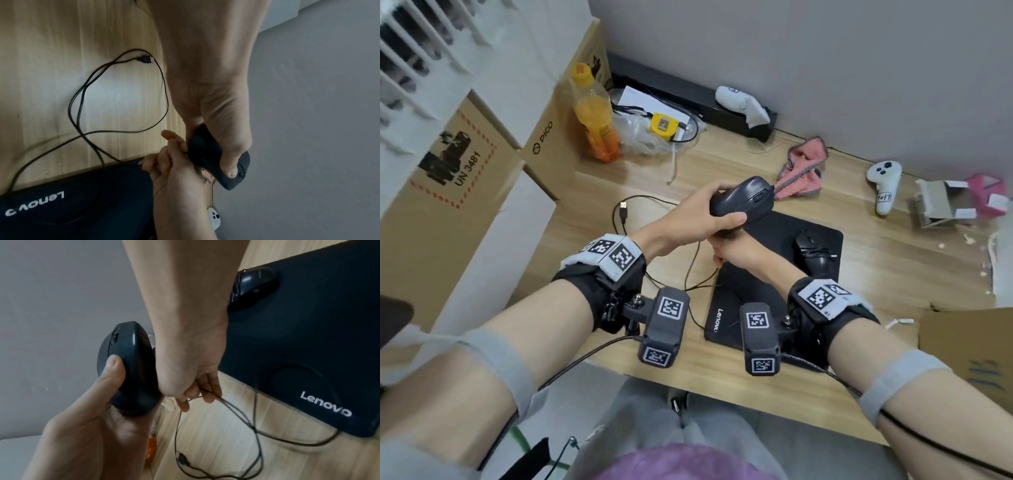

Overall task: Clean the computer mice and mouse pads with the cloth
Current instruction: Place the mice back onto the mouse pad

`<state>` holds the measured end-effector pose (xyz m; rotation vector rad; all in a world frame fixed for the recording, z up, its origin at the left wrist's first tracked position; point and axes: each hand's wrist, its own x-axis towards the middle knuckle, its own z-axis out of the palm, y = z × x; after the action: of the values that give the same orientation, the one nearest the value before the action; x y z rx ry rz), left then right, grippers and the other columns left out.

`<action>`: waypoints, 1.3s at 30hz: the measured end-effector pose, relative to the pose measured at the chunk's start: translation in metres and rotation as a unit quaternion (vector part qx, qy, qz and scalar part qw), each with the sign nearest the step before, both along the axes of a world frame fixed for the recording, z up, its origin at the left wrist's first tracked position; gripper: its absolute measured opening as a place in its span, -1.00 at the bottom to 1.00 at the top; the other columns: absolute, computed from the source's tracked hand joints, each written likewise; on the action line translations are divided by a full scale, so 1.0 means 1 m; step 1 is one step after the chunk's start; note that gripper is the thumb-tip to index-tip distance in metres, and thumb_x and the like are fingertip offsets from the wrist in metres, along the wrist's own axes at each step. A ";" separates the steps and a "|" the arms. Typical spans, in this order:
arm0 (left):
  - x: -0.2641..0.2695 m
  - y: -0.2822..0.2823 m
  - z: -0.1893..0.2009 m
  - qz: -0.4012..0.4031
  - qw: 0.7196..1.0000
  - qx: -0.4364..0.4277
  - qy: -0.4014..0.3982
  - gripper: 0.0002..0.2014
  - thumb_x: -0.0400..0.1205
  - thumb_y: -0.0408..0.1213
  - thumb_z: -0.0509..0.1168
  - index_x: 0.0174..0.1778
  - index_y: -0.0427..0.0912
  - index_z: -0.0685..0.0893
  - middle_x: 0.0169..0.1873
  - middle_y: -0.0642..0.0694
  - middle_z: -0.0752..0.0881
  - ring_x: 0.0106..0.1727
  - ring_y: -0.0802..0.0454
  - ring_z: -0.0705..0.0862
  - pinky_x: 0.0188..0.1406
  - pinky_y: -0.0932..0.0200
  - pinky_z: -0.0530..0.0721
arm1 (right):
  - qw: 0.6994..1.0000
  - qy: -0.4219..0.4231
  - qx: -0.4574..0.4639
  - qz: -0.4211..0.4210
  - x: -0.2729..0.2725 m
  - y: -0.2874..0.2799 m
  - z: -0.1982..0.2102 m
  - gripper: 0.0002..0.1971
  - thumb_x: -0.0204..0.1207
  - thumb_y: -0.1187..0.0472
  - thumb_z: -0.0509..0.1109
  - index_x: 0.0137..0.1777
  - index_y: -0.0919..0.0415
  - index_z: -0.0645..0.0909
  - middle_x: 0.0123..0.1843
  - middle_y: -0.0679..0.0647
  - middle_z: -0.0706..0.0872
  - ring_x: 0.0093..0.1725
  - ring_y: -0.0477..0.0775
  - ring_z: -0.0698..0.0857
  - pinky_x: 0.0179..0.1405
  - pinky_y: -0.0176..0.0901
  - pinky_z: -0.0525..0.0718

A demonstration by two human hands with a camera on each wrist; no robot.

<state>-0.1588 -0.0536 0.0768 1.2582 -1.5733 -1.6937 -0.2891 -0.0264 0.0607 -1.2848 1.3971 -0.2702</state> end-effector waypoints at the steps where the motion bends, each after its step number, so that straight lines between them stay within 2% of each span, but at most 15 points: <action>1: -0.002 0.000 -0.001 0.008 1.000 -0.003 0.003 -0.51 0.58 -0.21 0.46 0.43 -0.03 0.51 0.07 0.07 0.68 -0.20 0.36 0.67 -0.39 0.36 0.59 | 1.000 0.008 -0.004 0.016 -0.002 0.001 -0.001 -0.79 0.75 0.21 0.11 0.06 0.25 0.56 -0.30 0.03 0.50 -0.47 -0.02 0.50 -0.32 -0.18 0.56; 4: -0.004 -0.002 -0.004 0.052 0.997 -0.046 -0.045 -0.47 0.54 -0.23 0.48 0.45 -0.01 0.54 0.18 0.07 0.67 0.10 0.20 0.67 -0.07 0.36 0.64 | 0.999 0.023 -0.005 0.043 -0.006 0.001 -0.005 -0.78 0.74 0.17 0.12 -0.03 0.13 0.59 -0.06 0.11 0.66 -0.50 0.01 0.51 -0.26 0.00 0.64; 6: 0.000 -0.006 -0.008 0.079 0.982 -0.097 -0.144 -0.45 0.51 -0.23 0.48 0.44 -0.07 0.54 0.19 0.05 0.64 0.14 0.14 0.61 -0.02 0.43 0.53 | 0.999 0.039 -0.005 0.030 -0.009 0.000 -0.003 -0.70 0.73 0.08 0.11 -0.08 0.10 0.65 -0.22 0.15 0.62 -0.50 0.02 0.48 -0.37 -0.08 0.58; 8: 0.010 -0.010 -0.014 0.076 0.962 -0.121 -0.234 -0.46 0.47 -0.20 0.50 0.36 -0.10 0.52 0.18 -0.03 0.64 0.14 0.04 0.59 0.03 0.26 0.52 | 0.998 0.058 -0.018 -0.013 -0.015 -0.005 0.001 -0.58 0.71 -0.03 0.10 -0.24 0.10 0.67 -0.44 0.08 0.50 -0.53 0.00 0.42 -0.49 -0.21 0.45; 11: 0.030 -0.009 -0.013 -0.009 0.963 -0.055 -0.265 -0.57 0.50 -0.17 0.50 0.24 -0.09 0.54 0.04 -0.02 0.65 0.06 -0.02 0.67 -0.06 0.19 0.60 | 0.991 0.074 -0.040 -0.103 -0.026 -0.016 0.007 -0.52 0.69 -0.09 0.15 -0.45 0.08 0.52 -0.58 -0.13 0.46 -0.63 -0.09 0.35 -0.55 -0.24 0.36; 15: 0.040 -0.001 0.003 -0.097 0.981 0.161 -0.051 -0.61 0.61 -0.20 0.43 0.32 -0.22 0.55 0.05 -0.17 0.73 -0.09 0.03 0.76 -0.08 0.15 0.73 | 0.986 0.029 -0.021 -0.165 -0.030 -0.027 0.003 -0.61 0.64 -0.04 0.24 -0.42 0.06 0.41 -0.52 -0.15 0.46 -0.51 -0.07 0.34 -0.48 -0.22 0.32; 18: 0.041 0.000 0.012 -0.124 0.961 0.218 0.120 -0.58 0.65 -0.25 0.31 0.42 -0.28 0.50 0.11 -0.23 0.71 0.00 -0.08 0.75 -0.10 0.18 0.74 | 0.979 -0.044 0.026 -0.196 -0.026 -0.025 -0.005 -0.73 0.69 0.12 0.21 -0.09 0.29 0.62 -0.40 0.08 0.54 -0.41 0.03 0.48 -0.35 -0.15 0.43; 20: 0.037 -0.002 0.014 -0.055 0.954 0.218 0.198 -0.56 0.65 -0.27 0.28 0.46 -0.28 0.48 0.18 -0.25 0.69 0.07 -0.11 0.74 -0.04 0.18 0.77 | 0.982 -0.051 0.027 -0.178 -0.020 -0.019 -0.007 -0.68 0.73 0.28 0.09 -0.18 0.30 0.60 -0.57 -0.05 0.48 -0.57 -0.09 0.40 -0.48 -0.25 0.41; 22: 0.029 -0.007 0.009 0.073 0.958 0.192 0.199 -0.56 0.64 -0.25 0.37 0.43 -0.29 0.51 0.25 -0.28 0.68 0.13 -0.16 0.76 -0.01 0.16 0.77 | 0.989 -0.042 0.022 -0.139 -0.011 -0.013 -0.007 -0.61 0.75 0.18 0.03 -0.33 0.18 0.44 -0.66 -0.11 0.32 -0.65 -0.11 0.26 -0.55 -0.26 0.31; 25: 0.022 -0.012 -0.010 0.229 0.966 0.117 0.032 -0.52 0.54 -0.19 0.51 0.33 -0.24 0.56 0.20 -0.25 0.71 0.14 -0.16 0.77 -0.10 0.17 0.78 | 0.998 -0.016 0.006 -0.060 -0.001 -0.012 -0.003 -0.68 0.70 0.17 0.08 -0.25 0.13 0.56 -0.53 -0.01 0.38 -0.61 -0.09 0.32 -0.51 -0.22 0.35; 27: 0.023 -0.009 -0.019 0.252 0.961 0.107 -0.038 -0.54 0.52 -0.14 0.52 0.28 -0.12 0.55 0.13 -0.14 0.71 0.07 -0.05 0.75 -0.22 0.19 0.73 | 0.999 0.033 -0.024 -0.018 0.000 -0.012 0.003 -0.63 0.71 0.08 0.10 -0.25 0.07 0.63 -0.48 0.00 0.51 -0.54 -0.11 0.46 -0.39 -0.22 0.48; 30: 0.025 -0.003 -0.024 0.152 0.976 0.033 -0.149 -0.58 0.48 -0.10 0.52 0.17 0.05 0.52 0.01 0.01 0.65 0.00 0.01 0.66 -0.12 0.13 0.66 | 0.996 0.063 -0.062 0.000 -0.005 -0.013 0.007 -0.47 0.74 -0.04 0.05 -0.41 0.07 0.63 -0.55 -0.10 0.53 -0.55 -0.19 0.49 -0.30 -0.24 0.48; 33: 0.026 -0.003 -0.018 0.035 0.973 -0.017 -0.229 -0.58 0.47 -0.17 0.53 0.18 -0.04 0.54 0.02 -0.03 0.66 0.05 -0.02 0.65 -0.02 0.14 0.62 | 0.996 0.067 -0.054 -0.005 -0.010 -0.015 0.002 -0.42 0.73 -0.05 0.05 -0.50 0.14 0.57 -0.67 -0.13 0.50 -0.64 -0.23 0.44 -0.34 -0.26 0.43; 37: 0.031 -0.003 -0.003 -0.078 0.969 0.062 -0.225 -0.65 0.57 -0.21 0.43 0.23 -0.12 0.52 -0.07 -0.07 0.70 -0.22 0.06 0.67 -0.35 0.28 0.56 | 0.992 0.053 -0.066 -0.090 -0.016 -0.020 -0.002 -0.45 0.71 -0.02 0.12 -0.53 0.16 0.49 -0.68 -0.15 0.54 -0.61 -0.28 0.50 -0.31 -0.27 0.43; 39: 0.035 -0.002 0.004 -0.110 0.970 0.123 -0.179 -0.68 0.62 -0.16 0.38 0.24 -0.15 0.53 -0.13 -0.11 0.75 -0.23 0.03 0.68 -0.30 0.21 0.51 | 0.989 0.058 -0.070 -0.113 -0.018 -0.023 -0.004 -0.48 0.70 -0.03 0.14 -0.47 0.21 0.48 -0.64 -0.12 0.50 -0.62 -0.28 0.48 -0.33 -0.27 0.40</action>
<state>-0.1235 -0.0554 0.0812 1.6403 -1.8050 -1.9304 -0.3070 -0.0492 0.0568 -1.2719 1.6501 -0.4607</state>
